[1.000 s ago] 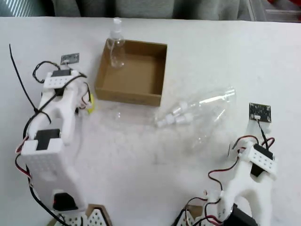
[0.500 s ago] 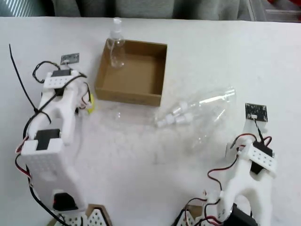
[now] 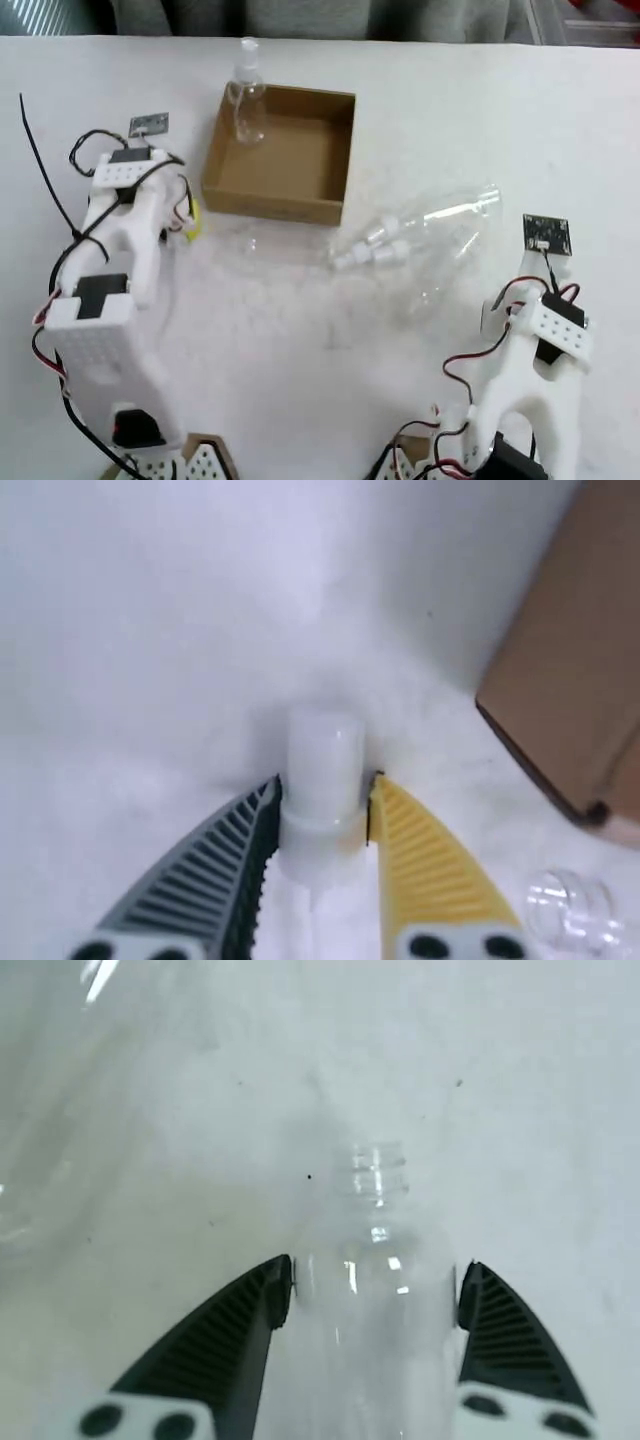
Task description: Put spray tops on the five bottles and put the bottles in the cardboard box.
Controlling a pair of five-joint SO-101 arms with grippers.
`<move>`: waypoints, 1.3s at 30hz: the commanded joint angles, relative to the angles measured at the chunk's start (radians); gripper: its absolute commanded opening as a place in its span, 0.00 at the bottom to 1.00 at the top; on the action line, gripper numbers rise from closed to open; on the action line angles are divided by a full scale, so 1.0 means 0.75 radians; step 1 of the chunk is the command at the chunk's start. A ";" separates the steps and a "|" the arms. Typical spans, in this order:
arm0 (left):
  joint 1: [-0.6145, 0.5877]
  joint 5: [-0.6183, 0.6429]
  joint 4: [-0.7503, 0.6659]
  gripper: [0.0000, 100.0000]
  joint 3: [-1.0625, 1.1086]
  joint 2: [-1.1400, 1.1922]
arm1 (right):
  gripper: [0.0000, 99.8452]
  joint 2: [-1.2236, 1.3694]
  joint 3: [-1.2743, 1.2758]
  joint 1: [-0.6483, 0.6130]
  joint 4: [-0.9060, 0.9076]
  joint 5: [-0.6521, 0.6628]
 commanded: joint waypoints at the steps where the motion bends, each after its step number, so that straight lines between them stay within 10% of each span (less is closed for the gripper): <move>1: 0.030 -0.018 0.014 0.11 -0.012 -0.017 | 0.23 -0.034 -0.108 -0.005 0.069 0.047; 39: 0.046 -0.082 0.012 0.11 -0.014 -0.017 | 0.23 0.271 -0.501 0.085 0.373 0.432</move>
